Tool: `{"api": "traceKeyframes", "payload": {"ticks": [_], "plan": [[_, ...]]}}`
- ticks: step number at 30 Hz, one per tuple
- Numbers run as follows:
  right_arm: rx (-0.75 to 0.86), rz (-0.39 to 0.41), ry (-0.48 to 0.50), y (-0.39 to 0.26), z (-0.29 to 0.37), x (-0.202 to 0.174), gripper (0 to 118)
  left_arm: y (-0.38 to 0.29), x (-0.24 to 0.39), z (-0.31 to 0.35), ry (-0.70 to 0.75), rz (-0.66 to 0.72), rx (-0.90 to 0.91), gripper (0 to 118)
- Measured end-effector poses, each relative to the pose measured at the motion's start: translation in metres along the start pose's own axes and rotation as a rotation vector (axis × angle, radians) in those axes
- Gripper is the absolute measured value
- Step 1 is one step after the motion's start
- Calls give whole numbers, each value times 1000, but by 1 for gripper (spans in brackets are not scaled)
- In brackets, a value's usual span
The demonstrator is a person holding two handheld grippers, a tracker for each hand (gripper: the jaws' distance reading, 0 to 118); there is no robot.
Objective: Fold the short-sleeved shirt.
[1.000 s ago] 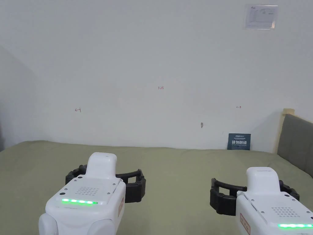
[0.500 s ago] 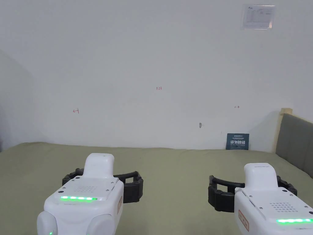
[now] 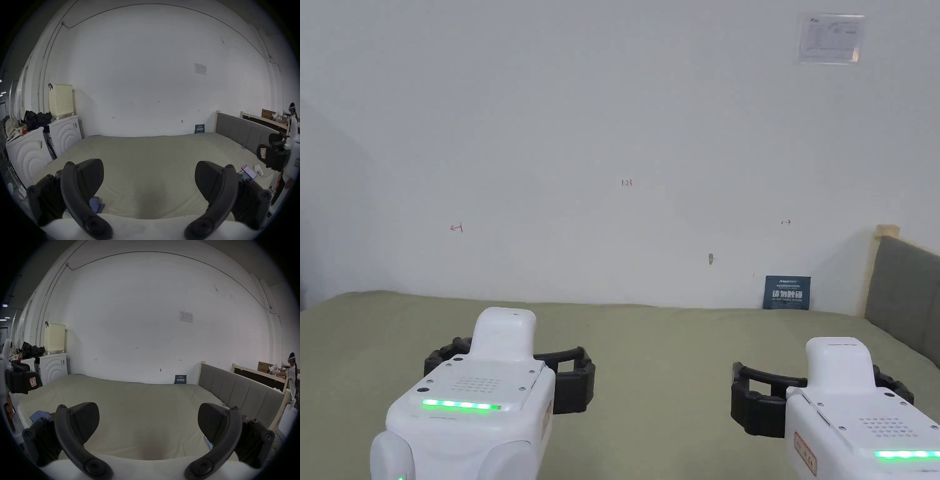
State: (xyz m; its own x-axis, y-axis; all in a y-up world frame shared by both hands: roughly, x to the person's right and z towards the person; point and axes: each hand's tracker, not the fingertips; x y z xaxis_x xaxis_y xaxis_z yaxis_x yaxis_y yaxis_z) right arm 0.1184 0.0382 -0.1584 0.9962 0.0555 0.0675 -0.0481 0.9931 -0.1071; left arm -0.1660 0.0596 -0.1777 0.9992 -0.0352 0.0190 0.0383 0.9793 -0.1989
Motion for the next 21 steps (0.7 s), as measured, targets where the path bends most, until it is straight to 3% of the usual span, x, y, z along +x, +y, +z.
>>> {"api": "traceKeyframes", "payload": {"ticks": [21], "plan": [[7, 7, 25, 4, 1, -8, 118, 7, 3, 3, 27, 16, -28, 116]]}}
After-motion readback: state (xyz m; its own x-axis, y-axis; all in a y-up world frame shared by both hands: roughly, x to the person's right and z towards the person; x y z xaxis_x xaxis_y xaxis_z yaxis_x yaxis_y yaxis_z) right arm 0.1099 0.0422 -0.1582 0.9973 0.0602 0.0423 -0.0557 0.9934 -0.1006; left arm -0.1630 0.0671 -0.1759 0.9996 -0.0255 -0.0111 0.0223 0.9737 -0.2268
